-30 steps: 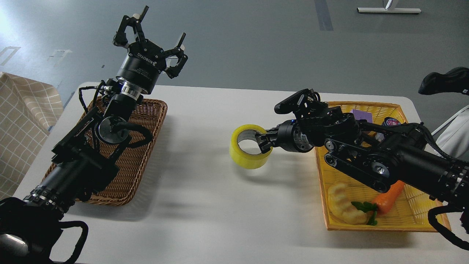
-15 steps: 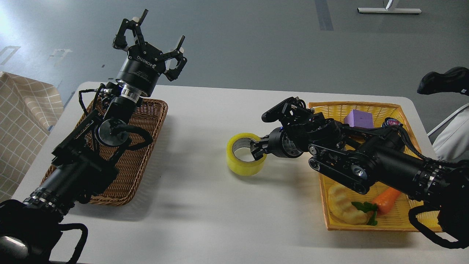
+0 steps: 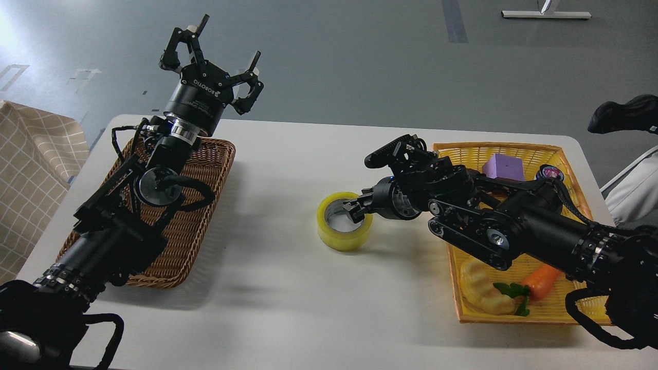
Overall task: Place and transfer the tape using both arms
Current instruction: 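Set the tape roll on the table and release it, then withdraw the right gripper back above the tray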
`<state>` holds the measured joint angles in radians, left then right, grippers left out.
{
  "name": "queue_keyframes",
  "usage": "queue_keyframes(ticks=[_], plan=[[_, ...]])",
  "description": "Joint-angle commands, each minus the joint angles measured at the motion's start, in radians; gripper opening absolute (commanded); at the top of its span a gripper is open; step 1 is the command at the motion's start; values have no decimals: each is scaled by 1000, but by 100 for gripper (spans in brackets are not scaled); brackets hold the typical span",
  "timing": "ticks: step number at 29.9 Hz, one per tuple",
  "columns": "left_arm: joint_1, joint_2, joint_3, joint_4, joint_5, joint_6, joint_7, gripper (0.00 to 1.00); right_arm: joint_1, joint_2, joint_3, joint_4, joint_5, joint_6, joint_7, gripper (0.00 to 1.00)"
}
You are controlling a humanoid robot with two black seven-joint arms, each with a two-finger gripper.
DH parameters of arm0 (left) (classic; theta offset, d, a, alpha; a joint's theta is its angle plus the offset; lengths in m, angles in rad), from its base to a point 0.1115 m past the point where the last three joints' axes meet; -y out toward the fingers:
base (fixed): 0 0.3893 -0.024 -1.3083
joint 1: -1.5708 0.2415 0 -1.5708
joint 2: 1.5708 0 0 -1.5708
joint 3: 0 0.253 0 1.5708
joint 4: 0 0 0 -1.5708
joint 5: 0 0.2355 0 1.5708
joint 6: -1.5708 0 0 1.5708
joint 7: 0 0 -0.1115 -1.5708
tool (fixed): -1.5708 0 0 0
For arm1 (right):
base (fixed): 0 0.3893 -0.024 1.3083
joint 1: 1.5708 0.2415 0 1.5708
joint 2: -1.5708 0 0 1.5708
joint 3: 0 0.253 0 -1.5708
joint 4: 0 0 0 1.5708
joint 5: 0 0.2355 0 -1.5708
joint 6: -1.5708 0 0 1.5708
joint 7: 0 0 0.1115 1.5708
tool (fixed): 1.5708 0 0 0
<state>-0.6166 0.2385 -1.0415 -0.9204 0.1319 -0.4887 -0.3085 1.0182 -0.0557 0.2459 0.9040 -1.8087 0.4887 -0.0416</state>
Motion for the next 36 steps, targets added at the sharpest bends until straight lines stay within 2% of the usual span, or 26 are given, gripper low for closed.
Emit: queue_keyframes(ticks=[1,9,15,19,21,25,30,36], plan=[[0,1,0,0,0,0,0,98,5,-1,6,3,3,0,0,96],[0,4,8,0,0,0,0,98,17,-56,131,55,8,0,0,99],[20,7,6,0,0,0,2,98,8,-225,265,254,89,0,8,100],[20,13,3,0,2,0,2,98,3,-350,344,367,334,0,8,100],[20,15,3,0,2,0,2,98,2,-377,368,374,417,0,8,100],[20,13,11,2,3,0,2,98,-26,-452,435,363,723,0,8,100],[21,15,15,5,3,0,2,98,-96,-486,553,354,972,0,8,100],[21,15,9,8,3,0,2,98,-280,-461,908,332,1143,0,8,100]])
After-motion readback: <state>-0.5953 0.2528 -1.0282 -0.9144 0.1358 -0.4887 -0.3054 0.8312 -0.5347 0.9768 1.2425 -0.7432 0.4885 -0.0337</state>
